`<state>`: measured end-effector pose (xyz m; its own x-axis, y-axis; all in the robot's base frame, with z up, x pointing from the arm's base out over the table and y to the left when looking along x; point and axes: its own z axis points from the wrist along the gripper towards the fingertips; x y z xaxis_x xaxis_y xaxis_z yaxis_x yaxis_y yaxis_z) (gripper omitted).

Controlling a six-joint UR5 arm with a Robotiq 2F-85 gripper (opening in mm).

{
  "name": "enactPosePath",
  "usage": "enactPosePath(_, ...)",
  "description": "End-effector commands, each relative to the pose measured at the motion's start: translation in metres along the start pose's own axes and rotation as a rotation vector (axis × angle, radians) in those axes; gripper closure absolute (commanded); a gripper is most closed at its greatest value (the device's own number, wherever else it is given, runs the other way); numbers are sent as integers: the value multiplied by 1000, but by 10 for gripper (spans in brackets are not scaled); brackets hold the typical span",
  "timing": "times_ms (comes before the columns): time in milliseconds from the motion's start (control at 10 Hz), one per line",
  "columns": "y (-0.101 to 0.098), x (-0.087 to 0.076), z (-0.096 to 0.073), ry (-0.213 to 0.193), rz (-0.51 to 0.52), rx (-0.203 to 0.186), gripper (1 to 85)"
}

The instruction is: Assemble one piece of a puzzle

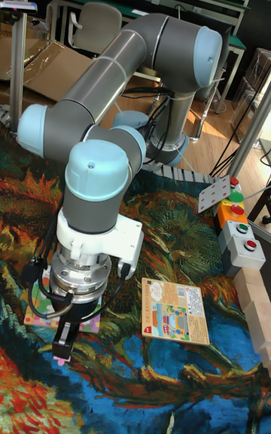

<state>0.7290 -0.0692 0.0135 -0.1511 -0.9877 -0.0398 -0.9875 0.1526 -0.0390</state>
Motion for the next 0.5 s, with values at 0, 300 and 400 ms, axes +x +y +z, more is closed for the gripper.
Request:
enactPosePath(0, -6, 0, 2, -10, -6, 7, 43)
enactPosePath(300, -12, 1, 9, -7, -20, 7, 43)
enactPosePath(400, -10, -4, 12, -24, -17, -12, 53)
